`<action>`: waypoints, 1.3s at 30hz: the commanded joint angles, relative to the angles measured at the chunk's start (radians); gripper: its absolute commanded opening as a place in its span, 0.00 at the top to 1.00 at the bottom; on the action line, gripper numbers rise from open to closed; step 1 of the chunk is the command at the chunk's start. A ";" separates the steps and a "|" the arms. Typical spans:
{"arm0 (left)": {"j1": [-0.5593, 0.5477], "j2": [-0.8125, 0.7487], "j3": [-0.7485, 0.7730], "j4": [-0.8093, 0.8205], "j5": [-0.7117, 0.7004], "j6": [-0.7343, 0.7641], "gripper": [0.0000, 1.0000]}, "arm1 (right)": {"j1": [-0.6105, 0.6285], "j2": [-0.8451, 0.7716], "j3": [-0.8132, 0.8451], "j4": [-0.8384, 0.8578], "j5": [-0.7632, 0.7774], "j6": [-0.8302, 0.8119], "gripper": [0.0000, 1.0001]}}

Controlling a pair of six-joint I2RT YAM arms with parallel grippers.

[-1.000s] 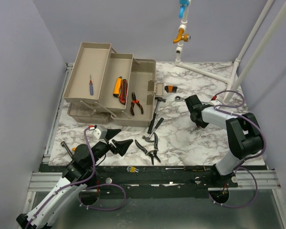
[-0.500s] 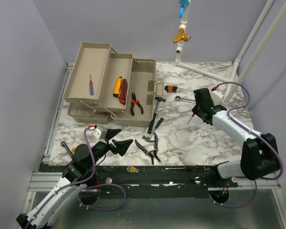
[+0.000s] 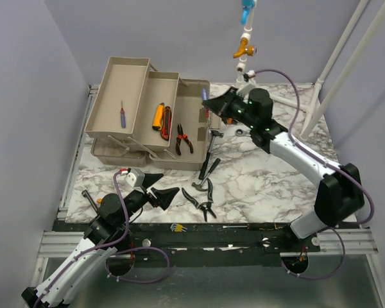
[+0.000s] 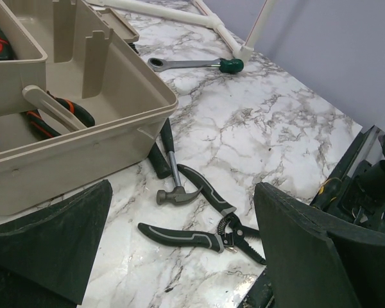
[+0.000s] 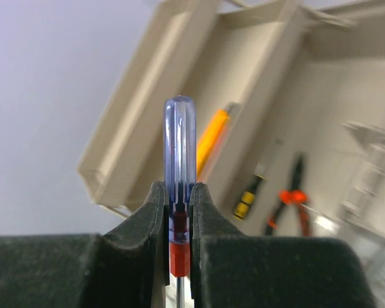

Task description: Pack the tool kit

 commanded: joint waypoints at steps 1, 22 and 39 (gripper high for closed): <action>-0.002 0.016 -0.012 0.035 0.028 0.001 0.05 | 0.133 0.152 0.239 0.052 0.017 0.032 0.99; -0.002 0.011 -0.010 0.025 0.009 0.002 0.05 | 0.402 0.884 1.173 -0.042 0.419 0.131 0.99; -0.003 -0.010 -0.008 0.009 0.002 0.001 0.05 | 0.414 0.882 1.083 0.076 0.489 0.087 0.38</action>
